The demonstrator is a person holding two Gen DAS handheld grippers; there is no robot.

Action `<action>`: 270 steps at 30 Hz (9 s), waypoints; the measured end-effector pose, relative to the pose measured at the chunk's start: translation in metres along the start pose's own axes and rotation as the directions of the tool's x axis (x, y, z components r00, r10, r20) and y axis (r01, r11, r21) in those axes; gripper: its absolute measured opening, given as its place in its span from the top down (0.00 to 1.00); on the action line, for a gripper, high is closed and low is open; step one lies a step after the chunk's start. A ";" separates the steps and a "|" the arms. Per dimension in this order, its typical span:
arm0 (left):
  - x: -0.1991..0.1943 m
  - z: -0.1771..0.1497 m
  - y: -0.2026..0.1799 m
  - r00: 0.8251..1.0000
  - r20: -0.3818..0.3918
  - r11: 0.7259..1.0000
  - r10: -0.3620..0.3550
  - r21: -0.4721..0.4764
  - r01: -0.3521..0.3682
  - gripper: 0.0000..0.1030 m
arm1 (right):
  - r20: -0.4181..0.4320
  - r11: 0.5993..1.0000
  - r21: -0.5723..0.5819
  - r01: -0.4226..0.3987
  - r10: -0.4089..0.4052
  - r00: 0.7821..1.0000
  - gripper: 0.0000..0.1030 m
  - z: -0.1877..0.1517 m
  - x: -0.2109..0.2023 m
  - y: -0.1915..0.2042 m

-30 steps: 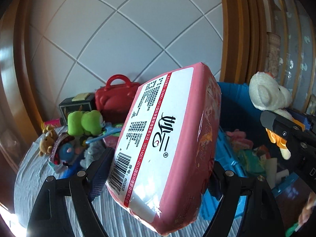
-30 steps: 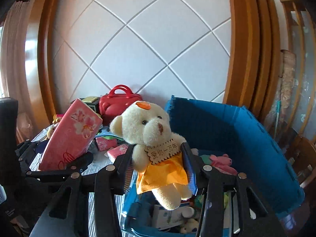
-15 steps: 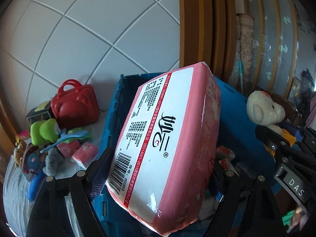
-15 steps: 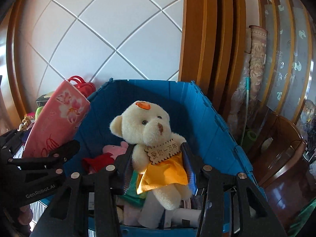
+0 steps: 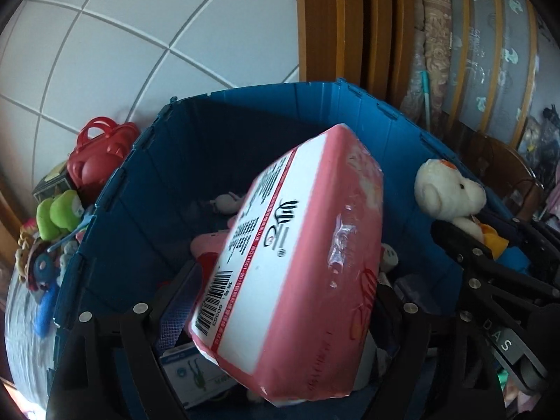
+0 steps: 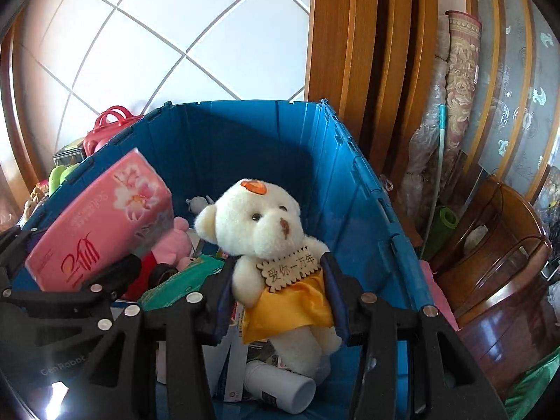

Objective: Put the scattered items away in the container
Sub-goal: 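Carry the teddy bear with right gripper while left gripper carries the tissue pack into the blue box, then open both grippers over the box and move back to the table, then grasp the blue boomerang with left gripper while right gripper grasps the pink flowered tissue pack, then carry the boomerang with left gripper while right gripper carries the tissue pack into the box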

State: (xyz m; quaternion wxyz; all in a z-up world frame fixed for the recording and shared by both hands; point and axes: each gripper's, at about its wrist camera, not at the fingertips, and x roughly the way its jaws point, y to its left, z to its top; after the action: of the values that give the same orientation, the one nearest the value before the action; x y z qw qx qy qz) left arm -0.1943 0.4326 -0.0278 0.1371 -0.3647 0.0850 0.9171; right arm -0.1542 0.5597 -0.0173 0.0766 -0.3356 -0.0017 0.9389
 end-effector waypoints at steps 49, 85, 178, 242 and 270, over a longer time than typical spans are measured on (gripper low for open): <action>-0.104 -0.126 0.346 0.949 -0.001 0.901 0.315 -0.314 -0.299 0.04 | 0.052 0.910 -0.267 -0.318 0.344 0.938 0.25 0.011 -0.051 0.346; 0.127 -0.110 0.563 0.928 -0.304 0.903 0.214 -0.300 -0.306 0.04 | -0.304 0.972 -0.050 -0.229 0.204 0.931 0.21 0.032 0.208 0.464; 0.250 -0.051 0.553 0.958 -0.269 0.978 0.104 -0.145 -0.147 0.67 | -0.403 0.984 0.087 -0.158 0.180 0.897 0.11 0.026 0.307 0.497; -0.009 0.044 0.056 0.997 0.078 0.998 -0.025 0.055 0.021 0.54 | 0.059 0.992 0.093 0.085 -0.090 0.994 0.10 0.037 -0.010 0.046; -0.028 0.015 0.095 0.995 0.077 0.996 0.063 -0.068 -0.058 0.17 | 0.059 0.996 0.077 0.047 -0.052 0.997 0.00 0.025 -0.023 0.051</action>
State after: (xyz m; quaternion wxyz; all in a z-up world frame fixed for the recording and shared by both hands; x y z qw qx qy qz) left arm -0.2139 0.3413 0.0078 0.1006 -0.3298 0.0604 0.9367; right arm -0.1599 0.5072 0.0133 0.1122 -0.3034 0.0229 0.9460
